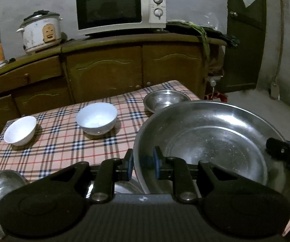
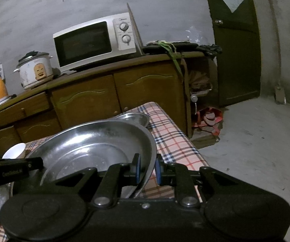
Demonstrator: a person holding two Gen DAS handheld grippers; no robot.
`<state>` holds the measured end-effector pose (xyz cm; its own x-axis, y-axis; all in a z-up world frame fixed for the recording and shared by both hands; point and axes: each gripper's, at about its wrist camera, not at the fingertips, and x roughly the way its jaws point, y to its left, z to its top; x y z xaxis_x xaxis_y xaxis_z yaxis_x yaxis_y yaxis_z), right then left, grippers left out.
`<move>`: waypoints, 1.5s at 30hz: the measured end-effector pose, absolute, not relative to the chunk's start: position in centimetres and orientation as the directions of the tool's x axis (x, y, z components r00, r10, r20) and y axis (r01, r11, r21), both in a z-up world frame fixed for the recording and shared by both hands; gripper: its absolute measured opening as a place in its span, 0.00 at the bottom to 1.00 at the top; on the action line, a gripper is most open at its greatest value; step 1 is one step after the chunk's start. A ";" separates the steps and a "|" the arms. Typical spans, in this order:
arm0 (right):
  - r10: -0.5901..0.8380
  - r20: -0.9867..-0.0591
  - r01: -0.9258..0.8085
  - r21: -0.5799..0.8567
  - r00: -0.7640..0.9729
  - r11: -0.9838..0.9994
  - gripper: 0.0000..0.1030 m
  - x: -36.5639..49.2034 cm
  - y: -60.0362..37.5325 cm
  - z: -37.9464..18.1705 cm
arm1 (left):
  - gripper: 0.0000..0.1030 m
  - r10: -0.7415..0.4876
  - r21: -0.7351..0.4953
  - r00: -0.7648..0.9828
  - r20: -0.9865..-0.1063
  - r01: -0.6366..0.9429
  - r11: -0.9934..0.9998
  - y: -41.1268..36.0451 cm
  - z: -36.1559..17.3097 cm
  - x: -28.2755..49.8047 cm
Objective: Organize plates and bowls
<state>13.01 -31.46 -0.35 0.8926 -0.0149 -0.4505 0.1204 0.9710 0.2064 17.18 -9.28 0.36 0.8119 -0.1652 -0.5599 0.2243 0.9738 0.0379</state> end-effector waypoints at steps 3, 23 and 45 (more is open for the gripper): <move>-0.002 -0.451 0.105 0.202 0.892 0.974 0.20 13.0 -30.7 -0.3 | 0.20 -0.155 0.039 0.815 -0.559 0.212 0.976 -8.5 0.3 16.9; 0.088 -0.474 -0.008 0.169 0.876 0.986 0.20 13.8 -24.5 -0.8 | 0.21 -0.056 0.047 0.821 -0.568 0.100 0.994 -3.1 -0.2 15.8; 0.194 -0.544 -0.135 0.147 0.817 0.980 0.20 16.6 -17.3 -4.5 | 0.21 0.044 0.042 0.770 -0.636 -0.023 0.999 3.3 -3.6 16.2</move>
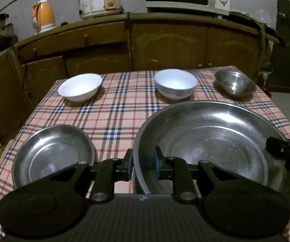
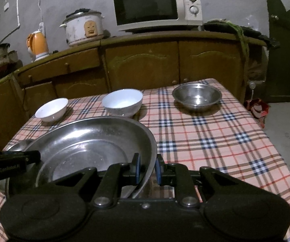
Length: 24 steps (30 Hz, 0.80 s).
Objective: Organize plates and bowls
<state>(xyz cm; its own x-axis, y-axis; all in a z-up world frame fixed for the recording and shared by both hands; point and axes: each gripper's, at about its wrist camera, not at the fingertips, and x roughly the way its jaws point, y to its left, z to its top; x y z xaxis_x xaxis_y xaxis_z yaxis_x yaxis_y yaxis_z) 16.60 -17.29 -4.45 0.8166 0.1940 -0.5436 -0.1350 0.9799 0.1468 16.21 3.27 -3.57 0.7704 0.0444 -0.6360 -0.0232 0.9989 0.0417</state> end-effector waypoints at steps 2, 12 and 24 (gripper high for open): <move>0.201 -0.550 -0.142 0.149 0.810 0.979 0.20 16.9 -16.9 -4.9 | 0.21 0.047 0.042 0.766 -0.641 -0.027 0.999 3.7 -4.1 16.4; 0.216 -0.597 -0.153 0.155 0.773 0.976 0.20 19.0 -15.6 -8.2 | 0.21 0.055 0.050 0.738 -0.673 -0.028 0.998 4.7 -7.2 17.7; 0.210 -0.625 -0.163 0.133 0.752 0.978 0.21 19.6 -15.4 -10.7 | 0.22 0.050 0.052 0.724 -0.688 -0.020 0.998 4.7 -9.7 18.0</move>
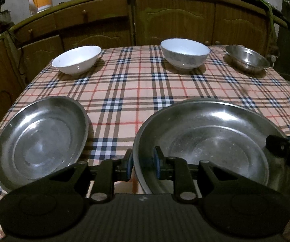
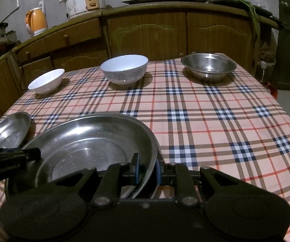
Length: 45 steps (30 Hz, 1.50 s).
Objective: Organize plates and bowls
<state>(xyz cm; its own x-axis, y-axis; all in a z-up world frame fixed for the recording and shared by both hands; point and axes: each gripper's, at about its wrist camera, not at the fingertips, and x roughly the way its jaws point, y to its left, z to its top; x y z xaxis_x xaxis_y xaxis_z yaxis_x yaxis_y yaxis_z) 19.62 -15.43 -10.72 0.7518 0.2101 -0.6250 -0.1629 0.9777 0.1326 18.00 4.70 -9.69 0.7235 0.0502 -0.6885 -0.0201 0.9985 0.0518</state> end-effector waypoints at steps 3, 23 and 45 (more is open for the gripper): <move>0.204 -0.622 -0.168 0.117 0.756 0.979 0.21 19.7 -15.3 -10.7 | 0.23 0.053 0.058 0.720 -0.692 -0.017 0.998 4.6 -10.2 18.2; 0.160 -0.622 -0.156 0.060 0.767 0.986 0.55 19.8 -15.7 -10.1 | 0.27 0.054 0.036 0.712 -0.700 -0.040 0.999 5.3 -11.0 18.4; 0.323 -0.568 -0.276 0.170 0.757 0.946 0.60 17.8 -12.4 -5.2 | 0.71 0.071 0.013 0.761 -0.645 -0.081 0.997 7.7 -5.3 15.3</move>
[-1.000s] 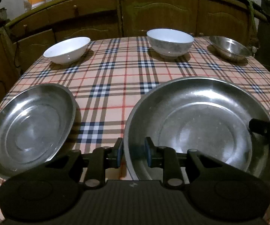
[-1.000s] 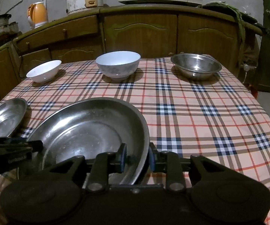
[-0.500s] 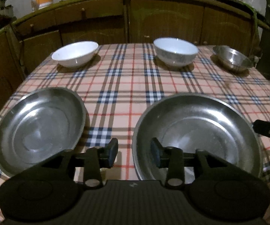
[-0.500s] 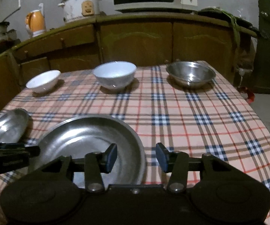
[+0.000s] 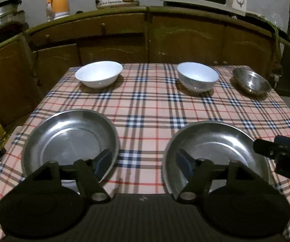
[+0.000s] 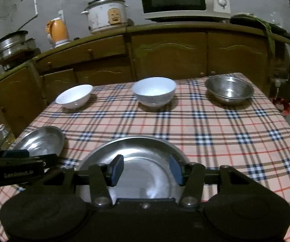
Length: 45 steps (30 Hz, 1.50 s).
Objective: Organize plates and bowls
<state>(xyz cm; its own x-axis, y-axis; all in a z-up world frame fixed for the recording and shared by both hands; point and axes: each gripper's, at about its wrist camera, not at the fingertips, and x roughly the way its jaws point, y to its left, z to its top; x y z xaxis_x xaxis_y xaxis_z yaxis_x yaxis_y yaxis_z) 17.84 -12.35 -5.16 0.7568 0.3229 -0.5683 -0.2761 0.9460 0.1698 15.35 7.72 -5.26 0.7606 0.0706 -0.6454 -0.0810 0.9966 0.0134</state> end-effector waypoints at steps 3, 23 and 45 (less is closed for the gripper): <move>0.343 -0.564 -0.297 0.175 0.751 0.939 0.61 17.6 -11.3 -4.9 | 0.72 0.081 0.016 0.765 -0.639 -0.092 0.996 8.5 -4.9 14.9; 0.453 -0.580 -0.443 0.170 0.677 0.880 0.61 16.3 -3.3 -4.8 | 0.73 0.130 -0.006 0.760 -0.637 -0.174 0.985 14.1 -5.1 12.7; 0.496 -0.630 -0.501 0.190 0.597 0.844 0.61 18.8 3.9 -7.2 | 0.73 0.243 -0.024 0.710 -0.661 -0.344 0.939 23.1 -7.5 13.0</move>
